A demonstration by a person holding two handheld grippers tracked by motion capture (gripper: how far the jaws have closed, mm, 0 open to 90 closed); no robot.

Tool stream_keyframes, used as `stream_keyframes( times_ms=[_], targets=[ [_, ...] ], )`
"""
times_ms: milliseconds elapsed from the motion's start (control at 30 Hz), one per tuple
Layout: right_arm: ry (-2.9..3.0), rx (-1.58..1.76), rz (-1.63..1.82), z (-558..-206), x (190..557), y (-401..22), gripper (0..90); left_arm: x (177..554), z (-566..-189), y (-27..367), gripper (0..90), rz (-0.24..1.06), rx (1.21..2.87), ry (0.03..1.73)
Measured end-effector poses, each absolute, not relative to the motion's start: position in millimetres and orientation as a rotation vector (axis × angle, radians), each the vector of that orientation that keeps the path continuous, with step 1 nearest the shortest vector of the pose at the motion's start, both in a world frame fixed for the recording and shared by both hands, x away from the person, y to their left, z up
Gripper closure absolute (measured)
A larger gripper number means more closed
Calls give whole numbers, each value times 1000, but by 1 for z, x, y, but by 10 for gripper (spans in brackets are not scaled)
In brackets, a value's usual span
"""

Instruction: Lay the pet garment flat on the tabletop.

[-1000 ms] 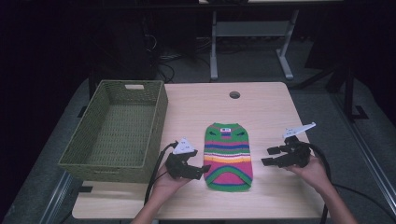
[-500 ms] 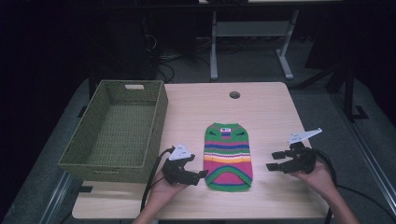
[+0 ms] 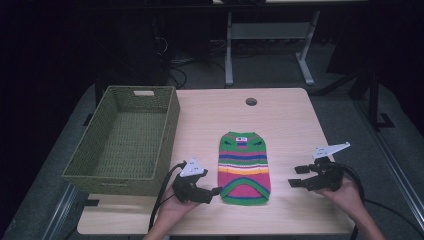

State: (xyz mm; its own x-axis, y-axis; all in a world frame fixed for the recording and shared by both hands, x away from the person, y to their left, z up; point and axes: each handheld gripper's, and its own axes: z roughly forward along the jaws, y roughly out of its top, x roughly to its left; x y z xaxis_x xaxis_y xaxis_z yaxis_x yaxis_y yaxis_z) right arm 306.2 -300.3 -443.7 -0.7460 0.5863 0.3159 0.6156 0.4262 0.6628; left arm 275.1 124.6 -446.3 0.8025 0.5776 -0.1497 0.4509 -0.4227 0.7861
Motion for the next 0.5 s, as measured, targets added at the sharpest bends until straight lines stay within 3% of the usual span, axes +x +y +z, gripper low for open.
stream_keyframes(
  times_ms=[500],
  targets=[
    [-2609, -1155, -1264, -454, 287, -316, 298, 259, -440, 129, 199, 180, 2060, 742]
  ],
)
